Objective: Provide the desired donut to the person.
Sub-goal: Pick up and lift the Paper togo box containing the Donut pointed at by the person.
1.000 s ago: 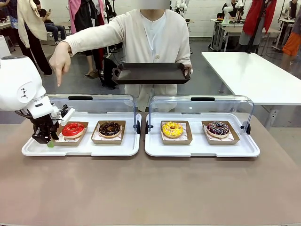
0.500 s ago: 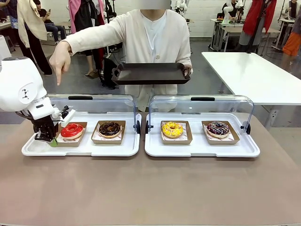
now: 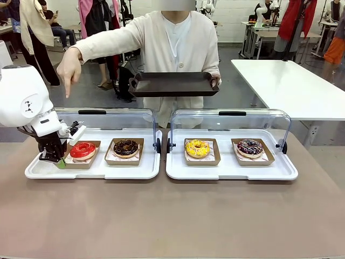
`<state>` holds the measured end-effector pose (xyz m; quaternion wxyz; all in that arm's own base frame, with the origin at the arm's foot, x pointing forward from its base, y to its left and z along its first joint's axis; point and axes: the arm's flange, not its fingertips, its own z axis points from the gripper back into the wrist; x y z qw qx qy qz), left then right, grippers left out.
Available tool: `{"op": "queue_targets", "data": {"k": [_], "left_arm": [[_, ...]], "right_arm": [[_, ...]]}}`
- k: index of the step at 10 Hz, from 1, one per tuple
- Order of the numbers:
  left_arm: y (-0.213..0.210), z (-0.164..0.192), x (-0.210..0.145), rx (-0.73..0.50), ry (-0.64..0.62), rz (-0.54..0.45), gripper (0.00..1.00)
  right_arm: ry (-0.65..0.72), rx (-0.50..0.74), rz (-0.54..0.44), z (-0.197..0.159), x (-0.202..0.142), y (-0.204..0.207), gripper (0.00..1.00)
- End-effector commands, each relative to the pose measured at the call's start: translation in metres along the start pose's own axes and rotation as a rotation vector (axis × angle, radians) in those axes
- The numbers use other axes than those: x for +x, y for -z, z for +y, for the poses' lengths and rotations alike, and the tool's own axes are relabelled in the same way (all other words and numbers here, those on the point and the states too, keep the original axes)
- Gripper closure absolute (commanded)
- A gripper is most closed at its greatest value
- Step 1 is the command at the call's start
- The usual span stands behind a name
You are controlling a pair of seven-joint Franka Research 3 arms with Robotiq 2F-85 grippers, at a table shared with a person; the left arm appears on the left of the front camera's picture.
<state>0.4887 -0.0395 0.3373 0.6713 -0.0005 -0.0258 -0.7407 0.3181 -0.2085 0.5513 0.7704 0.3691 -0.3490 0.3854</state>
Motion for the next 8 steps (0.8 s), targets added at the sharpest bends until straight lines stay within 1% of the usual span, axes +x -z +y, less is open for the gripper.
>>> {"op": "queue_targets", "data": {"k": [1, 2, 4, 5, 8], "left_arm": [[-0.031, -0.015, 0.005, -0.035, 0.032, 0.011, 1.0], [-0.056, -0.026, 0.009, -0.037, 0.017, 0.039, 1.0], [-0.112, -0.053, 0.018, -0.029, 0.008, 0.033, 1.0], [-0.135, -0.067, 0.025, -0.012, 0.02, 0.048, 1.0], [-0.199, -0.096, 0.048, 0.015, 0.008, 0.121, 1.0]], "right_arm": [[-0.007, 0.008, -0.012, 0.0, 0.0, 0.0, 0.0], [-0.007, 0.008, -0.012, 0.0, 0.0, 0.0, 0.0], [-0.007, 0.008, -0.012, 0.0, 0.0, 0.0, 0.0], [-0.007, 0.008, -0.012, 0.0, 0.0, 0.0, 0.0], [-0.007, 0.008, -0.012, 0.0, 0.0, 0.0, 0.0]]}}
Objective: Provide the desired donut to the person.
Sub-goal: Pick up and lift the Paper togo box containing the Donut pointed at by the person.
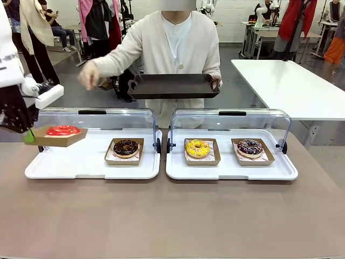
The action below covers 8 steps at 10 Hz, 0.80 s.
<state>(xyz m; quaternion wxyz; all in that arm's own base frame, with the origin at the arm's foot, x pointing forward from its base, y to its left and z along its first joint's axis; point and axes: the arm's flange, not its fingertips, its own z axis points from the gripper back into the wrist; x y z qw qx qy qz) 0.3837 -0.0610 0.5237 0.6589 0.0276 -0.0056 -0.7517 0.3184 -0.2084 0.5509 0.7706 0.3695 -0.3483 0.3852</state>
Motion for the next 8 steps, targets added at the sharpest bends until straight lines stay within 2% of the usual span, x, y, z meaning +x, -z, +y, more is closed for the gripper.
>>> {"op": "queue_targets", "data": {"k": [1, 2, 5, 8], "left_arm": [[-0.036, -0.005, 0.017, 0.033, -0.038, 0.077, 1.0], [-0.058, -0.007, 0.024, 0.078, -0.063, 0.105, 1.0], [-0.104, -0.005, 0.038, 0.14, -0.087, 0.11, 1.0], [-0.105, -0.005, 0.024, 0.123, -0.071, 0.035, 1.0]], "right_arm": [[-0.009, 0.007, -0.012, 0.001, 0.0, -0.001, 0.0], [-0.009, 0.007, -0.012, 0.001, 0.0, -0.001, 0.0], [-0.009, 0.007, -0.012, 0.001, 0.0, -0.001, 0.0], [-0.009, 0.007, -0.012, 0.001, 0.0, -0.001, 0.0]]}}
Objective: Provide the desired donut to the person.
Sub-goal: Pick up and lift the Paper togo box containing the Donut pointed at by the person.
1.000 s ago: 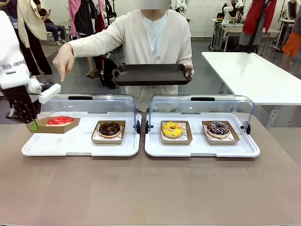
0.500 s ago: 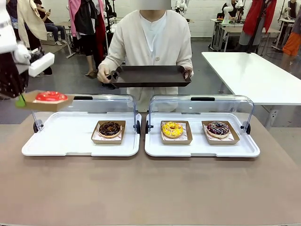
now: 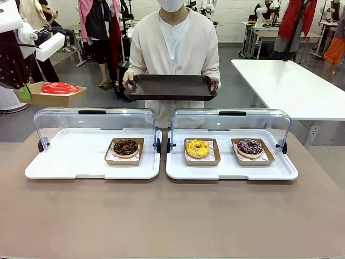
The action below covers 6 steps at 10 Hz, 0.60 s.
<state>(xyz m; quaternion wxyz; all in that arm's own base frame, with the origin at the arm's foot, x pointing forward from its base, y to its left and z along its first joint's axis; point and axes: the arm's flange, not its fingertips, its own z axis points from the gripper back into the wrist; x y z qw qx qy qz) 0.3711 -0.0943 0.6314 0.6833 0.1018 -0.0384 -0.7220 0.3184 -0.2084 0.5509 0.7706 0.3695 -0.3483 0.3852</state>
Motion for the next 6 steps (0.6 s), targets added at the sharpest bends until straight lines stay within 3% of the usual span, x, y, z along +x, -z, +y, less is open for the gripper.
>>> {"op": "queue_targets", "data": {"k": [1, 6], "left_arm": [[-0.0026, -0.002, 0.0042, 0.008, 0.006, 0.008, 1.0], [-0.0026, -0.002, 0.0042, 0.008, 0.006, 0.008, 1.0]], "right_arm": [[-0.009, 0.007, -0.012, 0.0007, 0.0002, -0.0007, 0.0], [-0.009, 0.007, -0.012, 0.0007, 0.0002, -0.0007, 0.0]]}}
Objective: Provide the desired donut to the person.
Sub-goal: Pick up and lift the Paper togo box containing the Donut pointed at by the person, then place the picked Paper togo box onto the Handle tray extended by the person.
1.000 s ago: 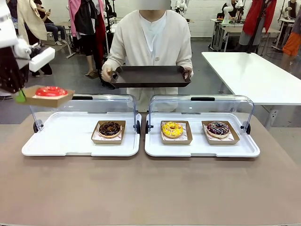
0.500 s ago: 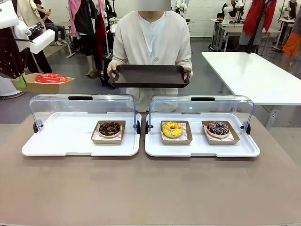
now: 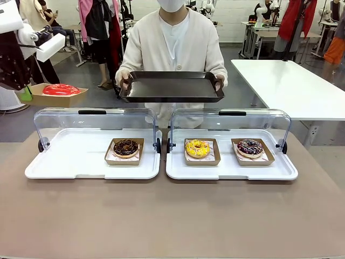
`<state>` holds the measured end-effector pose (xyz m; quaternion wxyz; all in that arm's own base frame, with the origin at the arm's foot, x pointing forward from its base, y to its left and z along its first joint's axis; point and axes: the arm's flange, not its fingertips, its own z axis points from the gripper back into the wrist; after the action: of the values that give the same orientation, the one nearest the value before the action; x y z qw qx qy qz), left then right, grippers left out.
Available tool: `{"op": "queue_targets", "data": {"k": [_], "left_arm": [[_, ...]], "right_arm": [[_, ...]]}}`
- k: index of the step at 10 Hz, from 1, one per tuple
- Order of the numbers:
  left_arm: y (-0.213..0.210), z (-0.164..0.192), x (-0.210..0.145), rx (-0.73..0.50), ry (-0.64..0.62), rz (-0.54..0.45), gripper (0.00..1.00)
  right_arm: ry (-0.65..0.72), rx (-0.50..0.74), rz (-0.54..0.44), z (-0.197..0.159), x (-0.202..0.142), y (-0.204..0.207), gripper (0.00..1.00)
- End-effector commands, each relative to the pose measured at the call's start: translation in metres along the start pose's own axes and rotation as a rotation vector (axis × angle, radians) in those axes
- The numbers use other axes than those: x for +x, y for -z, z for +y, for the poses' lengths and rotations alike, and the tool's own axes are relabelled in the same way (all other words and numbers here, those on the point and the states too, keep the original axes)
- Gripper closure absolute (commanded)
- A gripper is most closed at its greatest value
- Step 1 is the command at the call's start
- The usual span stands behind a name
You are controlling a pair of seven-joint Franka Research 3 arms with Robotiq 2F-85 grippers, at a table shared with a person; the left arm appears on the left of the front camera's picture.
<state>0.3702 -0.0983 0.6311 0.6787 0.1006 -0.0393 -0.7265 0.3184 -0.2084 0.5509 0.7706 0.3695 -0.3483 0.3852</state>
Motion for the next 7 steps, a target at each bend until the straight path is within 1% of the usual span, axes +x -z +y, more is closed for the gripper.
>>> {"op": "queue_targets", "data": {"k": [1, 7], "left_arm": [[-0.0023, -0.0013, 0.0002, 0.008, -0.007, 0.012, 1.0], [-0.0023, -0.0013, 0.0002, 0.008, -0.007, 0.012, 1.0]], "right_arm": [[-0.009, 0.007, -0.012, 0.0007, 0.0002, -0.0007, 0.0], [-0.009, 0.007, -0.012, 0.0007, 0.0002, -0.0007, 0.0]]}}
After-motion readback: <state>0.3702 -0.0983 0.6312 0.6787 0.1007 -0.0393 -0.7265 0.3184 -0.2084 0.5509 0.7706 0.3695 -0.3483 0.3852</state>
